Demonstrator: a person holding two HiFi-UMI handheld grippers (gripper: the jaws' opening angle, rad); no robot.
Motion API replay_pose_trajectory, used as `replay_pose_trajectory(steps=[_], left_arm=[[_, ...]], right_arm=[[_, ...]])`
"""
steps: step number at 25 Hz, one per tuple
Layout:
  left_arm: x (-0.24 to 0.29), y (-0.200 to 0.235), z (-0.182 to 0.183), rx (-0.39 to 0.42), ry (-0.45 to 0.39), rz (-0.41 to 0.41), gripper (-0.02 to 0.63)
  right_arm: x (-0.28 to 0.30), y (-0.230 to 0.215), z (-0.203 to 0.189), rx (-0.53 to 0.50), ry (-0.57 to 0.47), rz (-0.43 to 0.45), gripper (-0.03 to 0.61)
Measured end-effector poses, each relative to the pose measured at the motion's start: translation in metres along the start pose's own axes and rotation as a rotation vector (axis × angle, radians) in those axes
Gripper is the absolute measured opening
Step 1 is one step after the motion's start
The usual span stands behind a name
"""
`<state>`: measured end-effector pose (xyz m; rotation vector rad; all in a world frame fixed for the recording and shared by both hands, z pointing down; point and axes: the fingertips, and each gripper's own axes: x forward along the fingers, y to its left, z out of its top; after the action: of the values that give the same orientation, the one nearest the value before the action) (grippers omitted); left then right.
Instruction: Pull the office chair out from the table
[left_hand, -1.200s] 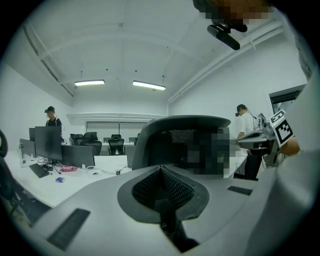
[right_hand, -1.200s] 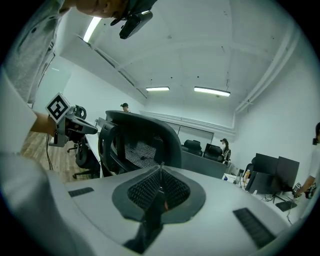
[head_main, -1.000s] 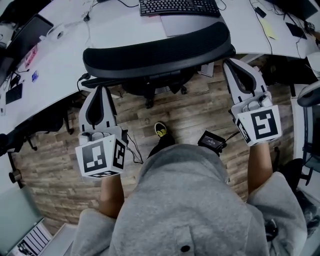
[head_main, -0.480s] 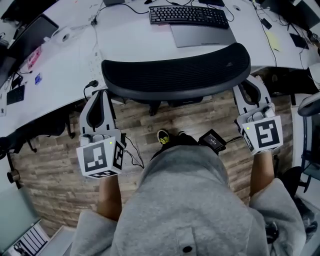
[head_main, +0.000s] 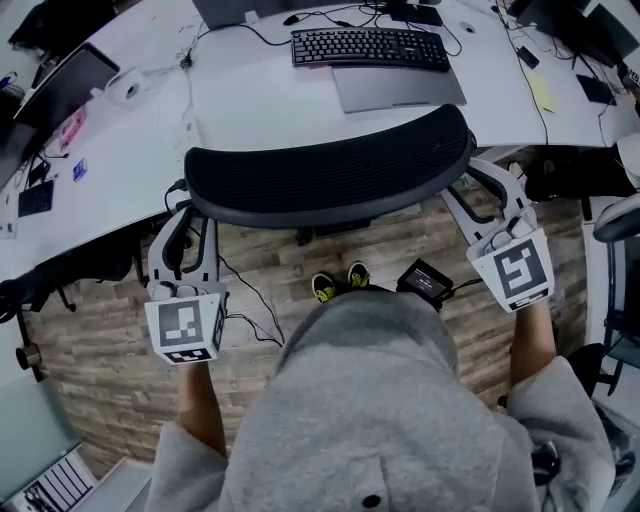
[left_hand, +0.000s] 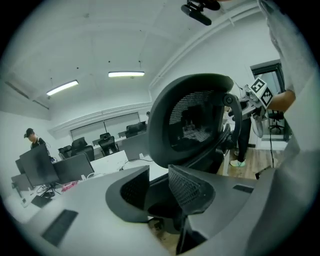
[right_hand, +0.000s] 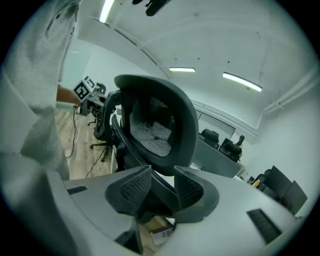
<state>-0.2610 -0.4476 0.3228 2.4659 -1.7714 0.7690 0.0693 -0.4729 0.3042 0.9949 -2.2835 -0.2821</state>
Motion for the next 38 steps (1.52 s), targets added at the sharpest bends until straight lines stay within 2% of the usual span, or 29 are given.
replay_pose_trajectory(steps=[3, 5, 8, 11, 17, 20, 26, 27, 29, 30, 38], left_arm=[[0.004, -0.002, -0.009, 0.08, 0.063, -0.028, 0.199], [0.009, -0.005, -0.017, 0.17, 0.102, -0.053, 0.266], [0.018, -0.01, -0.034, 0.321, 0.188, -0.098, 0.324], [0.027, -0.006, -0.04, 0.444, 0.237, -0.115, 0.325], [0.049, -0.003, -0.049, 0.5, 0.28, -0.173, 0.325], [0.061, -0.003, -0.05, 0.533, 0.284, -0.208, 0.324], [0.074, -0.001, -0.072, 0.641, 0.412, -0.36, 0.308], [0.078, -0.002, -0.075, 0.673, 0.423, -0.361, 0.284], [0.083, -0.002, -0.077, 0.733, 0.427, -0.339, 0.202], [0.084, -0.001, -0.077, 0.748, 0.424, -0.335, 0.186], [0.085, -0.003, -0.078, 0.77, 0.415, -0.354, 0.164]], right_arm=[[0.007, 0.004, -0.017, -0.097, 0.072, 0.054, 0.175], [0.014, 0.006, -0.029, -0.18, 0.132, 0.084, 0.197], [0.028, 0.004, -0.043, -0.321, 0.199, 0.085, 0.21], [0.042, 0.001, -0.053, -0.417, 0.23, 0.089, 0.216], [0.062, 0.004, -0.061, -0.476, 0.244, 0.136, 0.227], [0.064, 0.002, -0.066, -0.501, 0.283, 0.182, 0.227], [0.093, 0.013, -0.085, -0.624, 0.379, 0.291, 0.225], [0.096, 0.014, -0.087, -0.647, 0.38, 0.288, 0.225], [0.099, 0.01, -0.086, -0.662, 0.36, 0.256, 0.153], [0.1, 0.008, -0.084, -0.662, 0.352, 0.243, 0.141], [0.1, 0.008, -0.085, -0.672, 0.345, 0.229, 0.123]])
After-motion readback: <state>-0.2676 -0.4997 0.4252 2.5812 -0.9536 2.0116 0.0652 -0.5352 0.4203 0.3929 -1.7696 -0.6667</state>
